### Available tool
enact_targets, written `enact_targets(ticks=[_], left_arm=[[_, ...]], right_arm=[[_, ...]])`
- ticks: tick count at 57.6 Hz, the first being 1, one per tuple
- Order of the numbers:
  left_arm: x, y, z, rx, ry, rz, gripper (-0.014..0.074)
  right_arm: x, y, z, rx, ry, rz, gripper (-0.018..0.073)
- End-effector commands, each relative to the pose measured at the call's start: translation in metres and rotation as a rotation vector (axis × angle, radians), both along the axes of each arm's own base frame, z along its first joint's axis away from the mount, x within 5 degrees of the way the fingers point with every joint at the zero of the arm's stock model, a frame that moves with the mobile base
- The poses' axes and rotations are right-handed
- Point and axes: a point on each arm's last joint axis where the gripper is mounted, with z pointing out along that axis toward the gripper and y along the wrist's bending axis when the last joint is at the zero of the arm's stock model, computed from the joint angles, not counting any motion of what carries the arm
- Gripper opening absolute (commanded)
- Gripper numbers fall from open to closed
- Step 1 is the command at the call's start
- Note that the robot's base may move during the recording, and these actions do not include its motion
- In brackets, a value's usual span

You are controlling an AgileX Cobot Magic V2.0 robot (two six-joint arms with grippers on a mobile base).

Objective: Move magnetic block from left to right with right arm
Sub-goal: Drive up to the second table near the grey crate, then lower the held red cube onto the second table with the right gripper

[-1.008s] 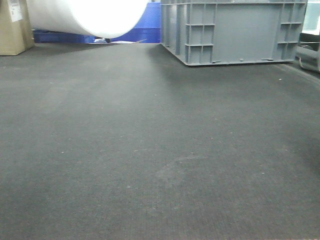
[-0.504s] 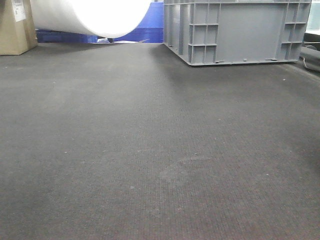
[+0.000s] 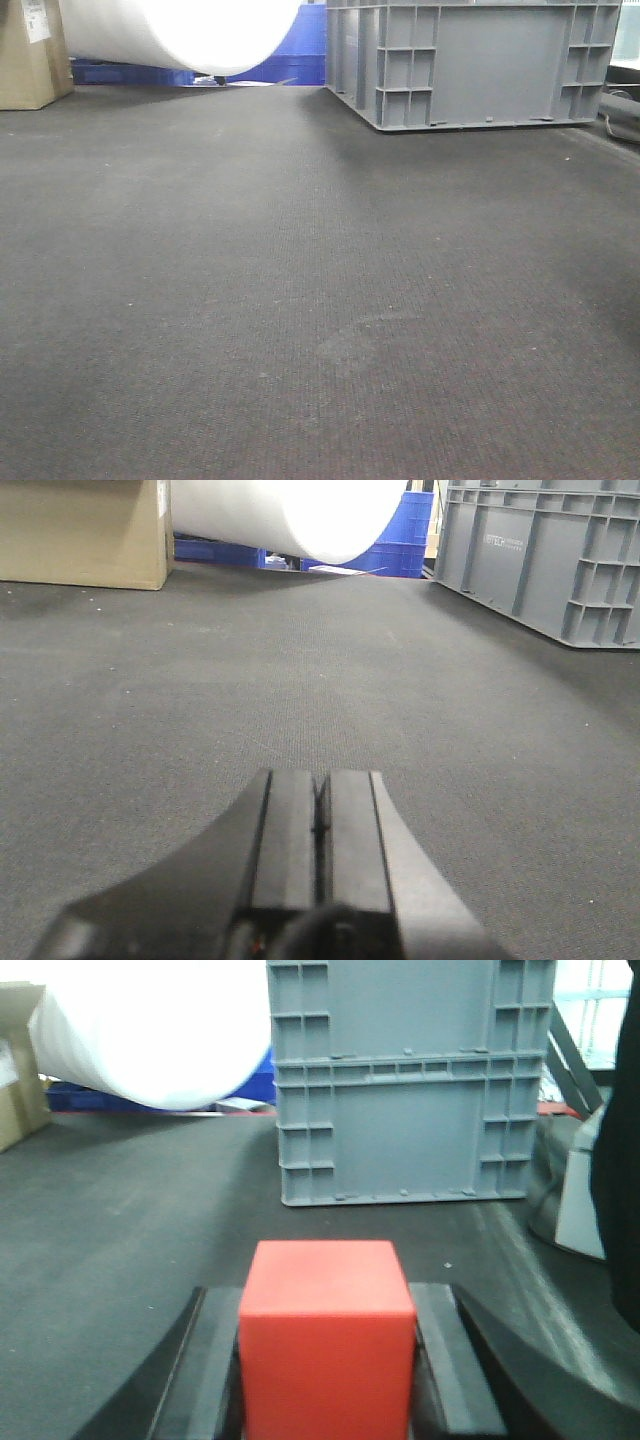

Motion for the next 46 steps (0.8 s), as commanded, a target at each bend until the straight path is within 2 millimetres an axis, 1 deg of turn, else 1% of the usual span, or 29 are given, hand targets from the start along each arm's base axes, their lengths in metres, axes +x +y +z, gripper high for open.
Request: enact_targets(ticks=[1, 6, 10, 17, 22, 28, 35, 41, 45, 46], left_arm=[[-0.001, 0.001, 0.005, -0.016, -0.080, 0.006, -0.0126], [-0.001, 0.001, 0.005, -0.016, -0.080, 0.006, -0.0126], [-0.001, 0.001, 0.005, -0.016, -0.080, 0.006, -0.0126], [-0.001, 0.001, 0.005, -0.016, -0.080, 0.006, -0.0126], [-0.001, 0.001, 0.005, -0.016, -0.080, 0.006, -0.0126], [-0.001, 0.001, 0.005, -0.016, -0.080, 0.006, -0.0126], [-0.001, 0.001, 0.005, -0.016, -0.080, 0.006, -0.0126], [-0.001, 0.001, 0.005, -0.016, -0.080, 0.006, -0.0126], [-0.001, 0.001, 0.005, -0.016, -0.080, 0.006, -0.0126], [-0.001, 0.001, 0.005, -0.016, -0.080, 0.006, -0.0126]], right_arm=[[0.000, 0.001, 0.023, 0.011, -0.110, 0.013, 0.0266], [0.008, 0.007, 0.026, -0.003, -0.033, 0.070, 0.0266], [0.022, 0.016, 0.029, -0.015, 0.043, 0.124, 0.0266], [0.052, 0.038, 0.033, -0.041, 0.149, 0.231, 0.0266], [0.072, 0.058, 0.030, -0.064, 0.215, 0.304, 0.0266], [0.094, 0.086, 0.019, -0.108, 0.329, 0.388, 0.0267], [0.115, 0.118, 0.001, -0.103, 0.525, 0.446, 0.0267], [0.131, 0.145, -0.010, -0.062, 0.707, 0.438, 0.0267], [0.140, 0.159, -0.015, -0.047, 0.820, 0.403, 0.0267], [0.144, 0.163, -0.019, -0.032, 0.858, 0.383, 0.0267]])
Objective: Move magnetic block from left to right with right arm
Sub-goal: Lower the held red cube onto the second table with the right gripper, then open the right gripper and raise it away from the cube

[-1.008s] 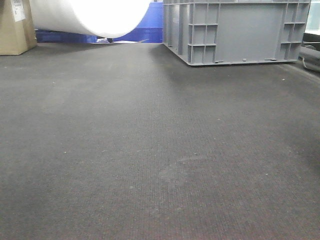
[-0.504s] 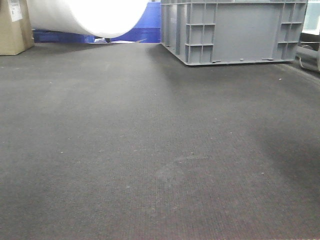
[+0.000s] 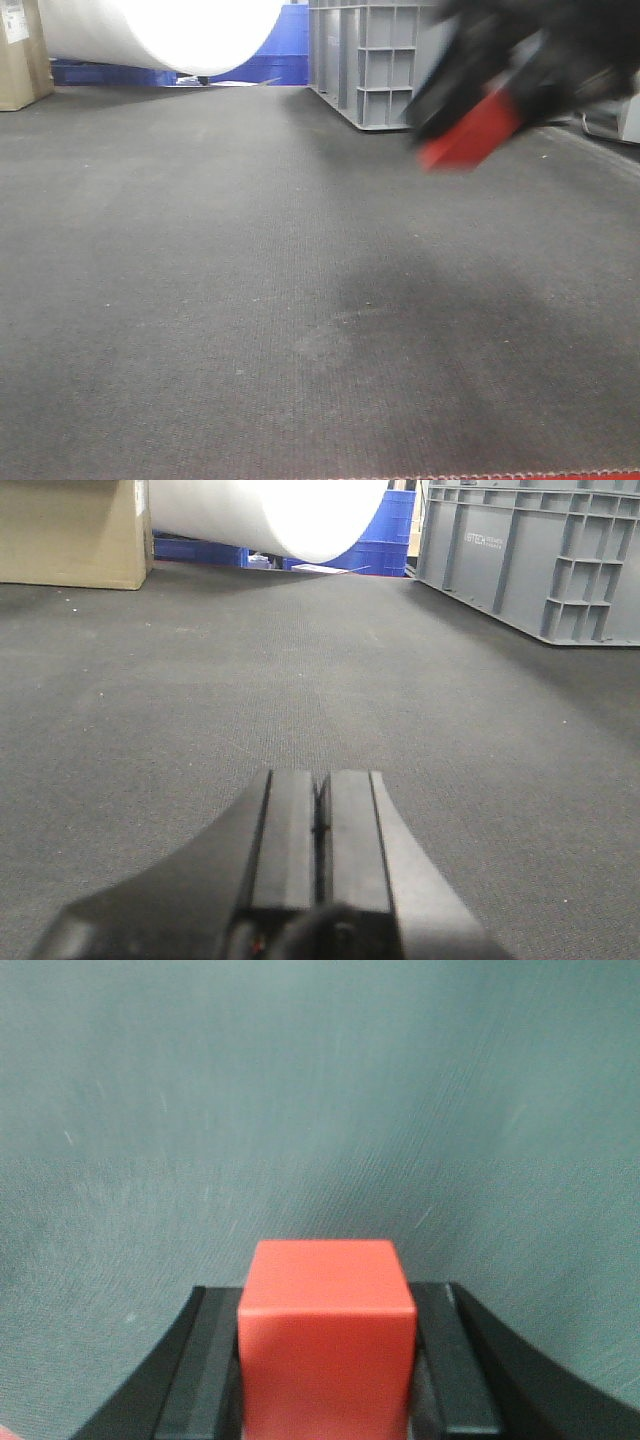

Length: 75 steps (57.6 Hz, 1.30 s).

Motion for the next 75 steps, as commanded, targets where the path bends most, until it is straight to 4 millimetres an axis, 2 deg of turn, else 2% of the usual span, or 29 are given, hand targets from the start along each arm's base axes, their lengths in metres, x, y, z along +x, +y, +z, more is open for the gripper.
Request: enact_targets(ticks=[1, 11, 20, 33, 48, 60, 75], left_arm=[[-0.001, 0.001, 0.005, -0.016, -0.080, 0.006, -0.0126], [-0.001, 0.001, 0.005, -0.016, -0.080, 0.006, -0.0126], [-0.001, 0.001, 0.005, -0.016, -0.080, 0.006, -0.0126], [-0.001, 0.001, 0.005, -0.016, -0.080, 0.006, -0.0126], [-0.001, 0.001, 0.005, -0.016, -0.080, 0.006, -0.0126], [-0.001, 0.001, 0.005, -0.016, -0.080, 0.006, -0.0126], [-0.001, 0.001, 0.005, -0.016, -0.080, 0.006, -0.0126]], right_arm=[[0.015, 0.019, 0.011, 0.025, 0.060, -0.067, 0.0267], [0.035, 0.055, -0.005, -0.066, 0.305, -0.203, 0.0267], [0.051, 0.085, -0.021, -0.175, 0.423, -0.224, 0.0267], [0.069, 0.113, -0.030, -0.212, 0.499, -0.288, 0.0285], [0.072, 0.120, -0.035, -0.201, 0.522, -0.297, 0.0527], [0.068, 0.116, -0.026, -0.197, 0.515, -0.296, 0.0540], [0.055, 0.102, 0.002, -0.191, 0.419, -0.173, 0.0539]])
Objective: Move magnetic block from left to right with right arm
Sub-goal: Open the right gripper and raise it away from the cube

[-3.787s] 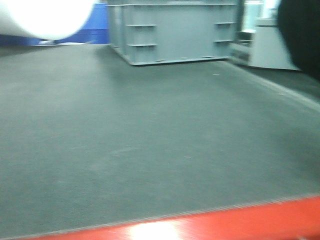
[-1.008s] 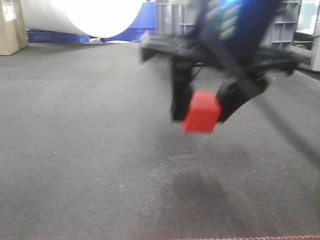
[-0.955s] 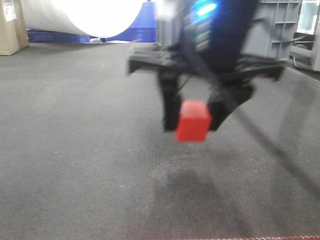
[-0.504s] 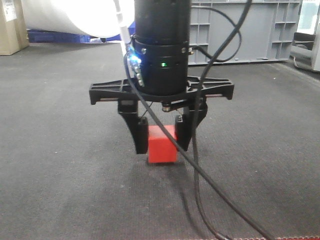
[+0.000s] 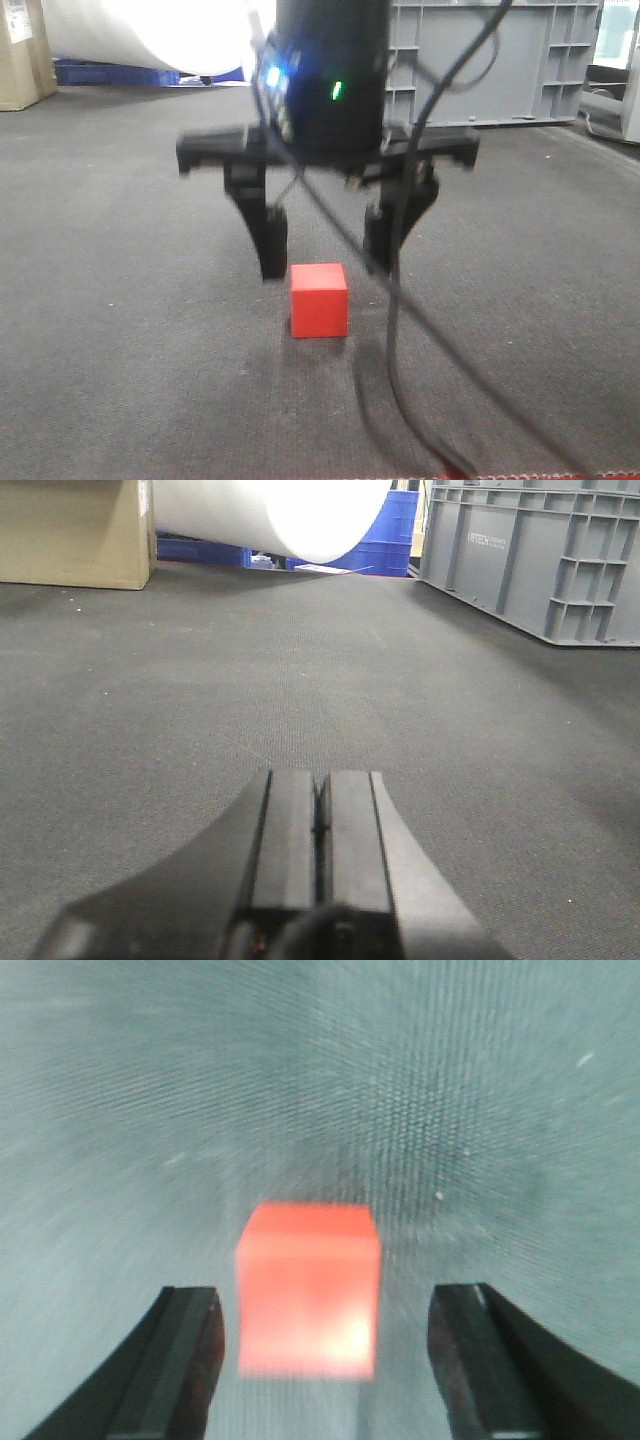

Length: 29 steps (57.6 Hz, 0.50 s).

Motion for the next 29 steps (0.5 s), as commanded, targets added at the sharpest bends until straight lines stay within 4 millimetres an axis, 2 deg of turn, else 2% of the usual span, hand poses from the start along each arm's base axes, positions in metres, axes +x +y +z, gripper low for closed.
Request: enact_targets(ticks=[1, 7, 12, 16, 24, 29], left_arm=[[-0.001, 0.001, 0.005, -0.016, -0.080, 0.006, -0.0126], [-0.001, 0.001, 0.005, -0.016, -0.080, 0.006, -0.0126], [-0.001, 0.001, 0.005, -0.016, -0.080, 0.006, -0.0126], [-0.001, 0.001, 0.005, -0.016, -0.080, 0.006, -0.0126], [-0.001, 0.001, 0.005, -0.016, -0.080, 0.006, -0.0126], [-0.001, 0.001, 0.005, -0.016, -0.080, 0.006, -0.0126]], right_arm=[[-0.010, -0.010, 0.039, 0.066, -0.113, 0.084, 0.0539], [-0.020, -0.026, 0.042, 0.091, -0.156, 0.146, 0.0536], [-0.027, -0.044, 0.043, 0.126, -0.201, 0.183, 0.0485], [-0.032, -0.060, 0.045, 0.153, -0.242, 0.198, 0.0399], [-0.039, -0.097, 0.044, 0.179, -0.327, 0.217, 0.0137], [-0.040, -0.123, 0.037, 0.165, -0.369, 0.200, 0.0051]])
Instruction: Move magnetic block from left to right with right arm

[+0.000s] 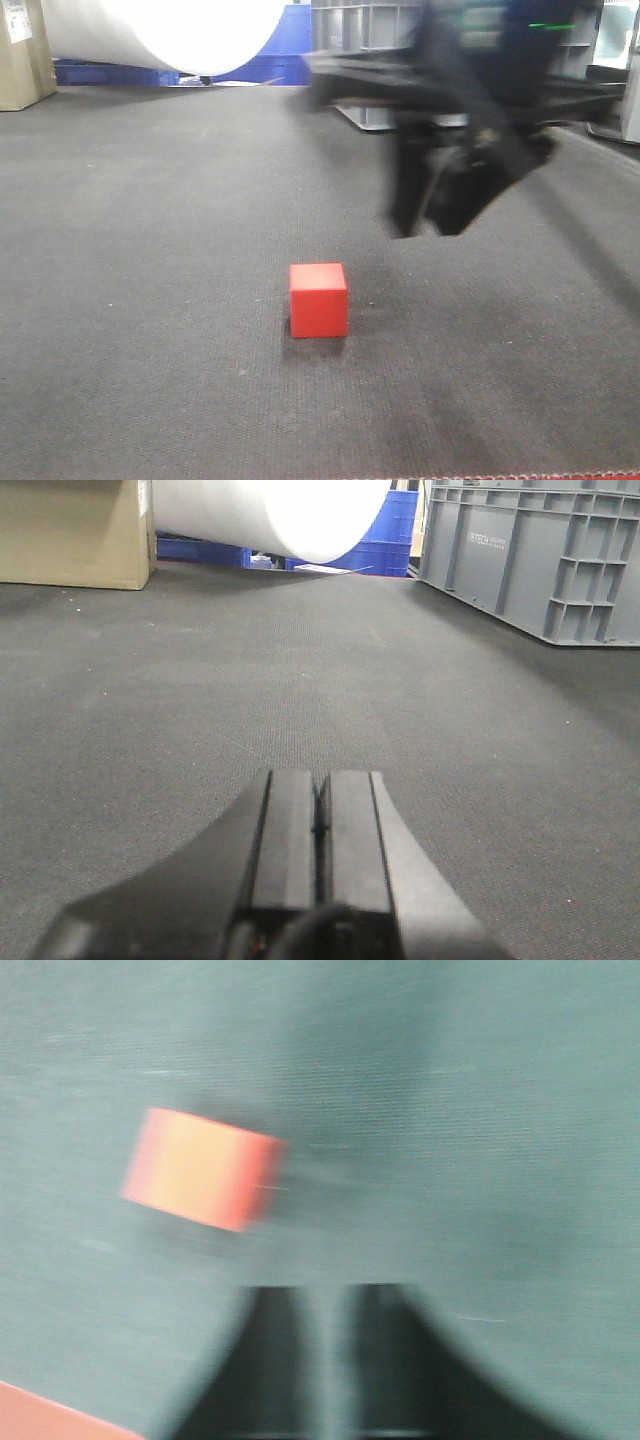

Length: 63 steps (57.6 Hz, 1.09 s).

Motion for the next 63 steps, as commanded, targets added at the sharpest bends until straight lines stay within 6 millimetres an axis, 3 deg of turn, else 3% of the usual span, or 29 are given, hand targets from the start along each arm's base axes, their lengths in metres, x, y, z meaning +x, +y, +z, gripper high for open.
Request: enact_targets(ticks=[1, 16, 28, 52, 63], left_arm=[[-0.001, 0.001, 0.005, -0.016, -0.080, 0.006, -0.0126], [-0.001, 0.001, 0.005, -0.016, -0.080, 0.006, -0.0126], [-0.001, 0.001, 0.005, -0.016, -0.080, 0.006, -0.0126], [-0.001, 0.001, 0.005, -0.016, -0.080, 0.006, -0.0126], [-0.001, 0.001, 0.005, -0.016, -0.080, 0.006, -0.0126]], right_arm=[[-0.001, -0.026, 0.016, 0.051, -0.151, -0.005, 0.0055], [-0.019, -0.105, 0.011, 0.094, -0.445, -0.221, 0.0056], [-0.052, -0.148, 0.010, 0.101, -0.775, -0.383, 0.0056], [-0.139, -0.159, 0.004, 0.084, -1.174, -0.330, 0.0056], [-0.169, -0.161, 0.008, 0.115, -1.303, -0.336, 0.0056]])
